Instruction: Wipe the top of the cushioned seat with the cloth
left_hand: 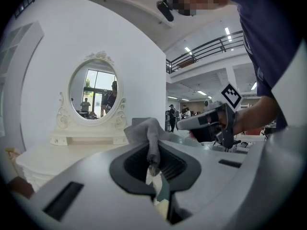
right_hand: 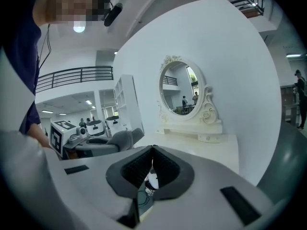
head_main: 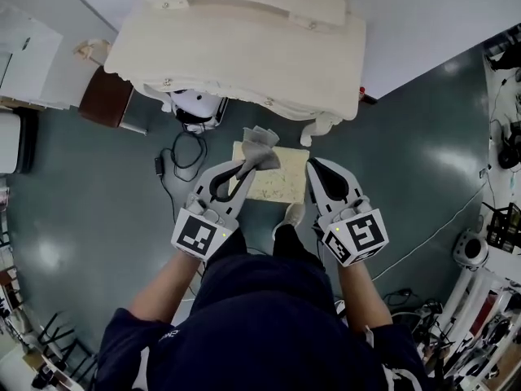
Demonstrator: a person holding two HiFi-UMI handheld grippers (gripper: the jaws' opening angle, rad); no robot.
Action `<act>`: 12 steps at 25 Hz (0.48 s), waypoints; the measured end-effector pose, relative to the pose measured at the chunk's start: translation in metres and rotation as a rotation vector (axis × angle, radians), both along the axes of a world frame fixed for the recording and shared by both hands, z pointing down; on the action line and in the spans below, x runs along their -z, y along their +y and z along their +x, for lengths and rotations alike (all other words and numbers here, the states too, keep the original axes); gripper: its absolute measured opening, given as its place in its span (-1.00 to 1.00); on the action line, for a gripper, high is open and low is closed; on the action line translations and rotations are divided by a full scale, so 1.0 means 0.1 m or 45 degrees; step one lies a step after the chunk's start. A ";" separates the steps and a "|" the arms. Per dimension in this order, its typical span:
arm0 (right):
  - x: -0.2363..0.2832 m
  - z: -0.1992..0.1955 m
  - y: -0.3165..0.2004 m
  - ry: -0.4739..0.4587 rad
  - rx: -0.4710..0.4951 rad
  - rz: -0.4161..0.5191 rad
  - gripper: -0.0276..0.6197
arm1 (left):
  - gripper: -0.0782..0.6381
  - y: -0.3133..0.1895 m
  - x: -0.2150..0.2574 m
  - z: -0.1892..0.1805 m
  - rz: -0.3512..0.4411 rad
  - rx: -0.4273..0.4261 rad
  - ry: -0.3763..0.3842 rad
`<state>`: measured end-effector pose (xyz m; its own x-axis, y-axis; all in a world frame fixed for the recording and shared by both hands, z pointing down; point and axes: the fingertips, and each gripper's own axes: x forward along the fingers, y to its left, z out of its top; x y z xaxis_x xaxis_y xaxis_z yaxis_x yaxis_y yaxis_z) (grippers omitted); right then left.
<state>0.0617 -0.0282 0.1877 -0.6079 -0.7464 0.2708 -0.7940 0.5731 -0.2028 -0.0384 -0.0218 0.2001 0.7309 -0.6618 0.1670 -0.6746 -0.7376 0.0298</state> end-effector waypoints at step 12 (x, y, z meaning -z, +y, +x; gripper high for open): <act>0.71 -0.14 -0.05 0.011 0.039 0.185 -0.84 | -0.70 -0.07 0.65 -0.16 0.122 0.076 0.036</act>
<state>0.0474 -0.0332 0.1172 -0.6289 -0.7595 0.1662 -0.7772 0.6197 -0.1095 -0.0549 -0.0291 0.1346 0.6930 -0.7165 0.0805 -0.7176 -0.6962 -0.0194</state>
